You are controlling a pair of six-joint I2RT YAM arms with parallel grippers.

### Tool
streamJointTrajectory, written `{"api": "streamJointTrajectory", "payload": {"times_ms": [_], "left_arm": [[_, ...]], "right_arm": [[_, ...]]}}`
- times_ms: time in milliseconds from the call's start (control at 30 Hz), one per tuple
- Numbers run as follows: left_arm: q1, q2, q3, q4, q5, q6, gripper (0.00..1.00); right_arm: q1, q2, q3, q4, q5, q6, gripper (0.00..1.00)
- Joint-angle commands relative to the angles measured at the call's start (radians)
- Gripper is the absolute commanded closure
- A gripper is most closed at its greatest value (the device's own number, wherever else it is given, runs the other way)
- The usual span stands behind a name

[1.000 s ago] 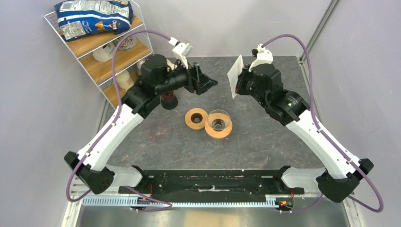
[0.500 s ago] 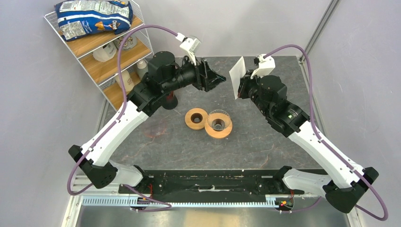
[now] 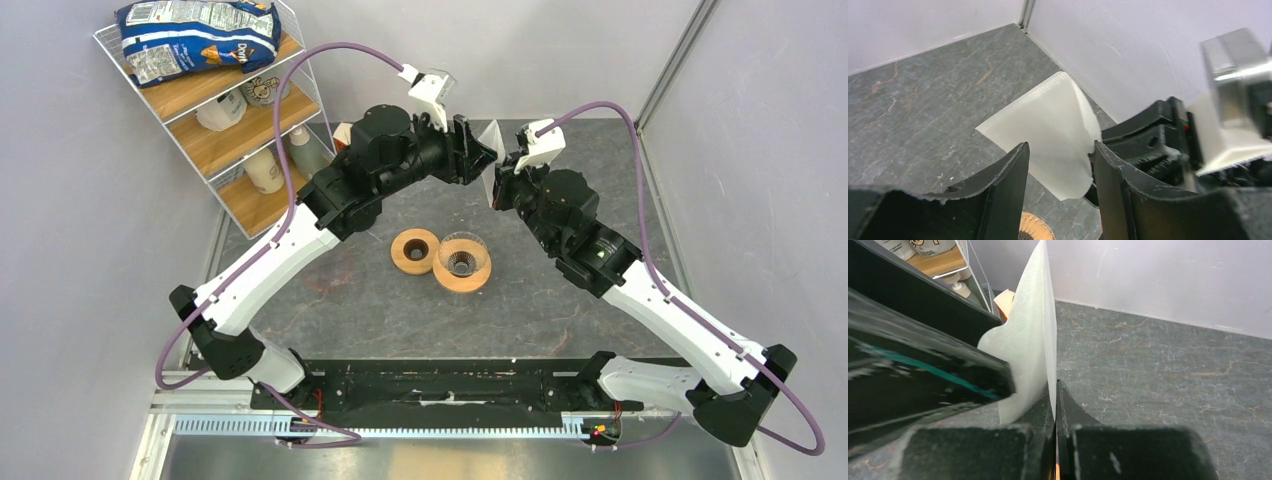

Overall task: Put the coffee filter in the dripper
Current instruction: Adjust the coffee filter.

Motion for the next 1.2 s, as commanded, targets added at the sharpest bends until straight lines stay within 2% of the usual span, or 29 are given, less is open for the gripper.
{"api": "streamJointTrajectory", "payload": {"times_ms": [0, 133, 267, 533, 667, 800, 833, 900, 1000, 1167], "left_arm": [[-0.026, 0.023, 0.065, -0.038, -0.098, 0.059, 0.44], [-0.027, 0.038, 0.075, -0.061, -0.153, 0.065, 0.47], [-0.028, 0.055, 0.096, -0.073, -0.169, 0.074, 0.48], [-0.029, 0.077, 0.113, -0.101, -0.192, 0.056, 0.50], [-0.030, 0.096, 0.136, -0.139, -0.201, 0.069, 0.62], [-0.028, 0.106, 0.146, -0.155, -0.203, 0.076, 0.93], [-0.029, 0.104, 0.147, -0.154, -0.202, 0.078, 0.97], [-0.029, 0.102, 0.146, -0.156, -0.195, 0.085, 0.98], [-0.028, 0.094, 0.142, -0.156, -0.193, 0.095, 0.98], [-0.029, 0.079, 0.128, -0.155, -0.174, 0.111, 0.98]], "right_arm": [[0.020, 0.003, 0.003, 0.089, 0.065, -0.067, 1.00], [0.040, 0.022, 0.003, 0.118, 0.100, -0.109, 1.00], [0.082, 0.061, 0.014, 0.154, 0.209, -0.197, 1.00], [0.111, 0.085, 0.022, 0.196, 0.275, -0.247, 1.00], [0.110, 0.090, 0.034, 0.194, 0.305, -0.245, 1.00], [0.110, 0.082, 0.029, 0.184, 0.299, -0.226, 1.00], [0.110, 0.079, 0.028, 0.178, 0.301, -0.224, 1.00], [0.110, 0.073, 0.028, 0.162, 0.302, -0.216, 1.00], [0.110, 0.067, 0.027, 0.134, 0.307, -0.203, 0.94], [0.093, 0.076, 0.055, 0.045, 0.373, -0.111, 0.72]]}}
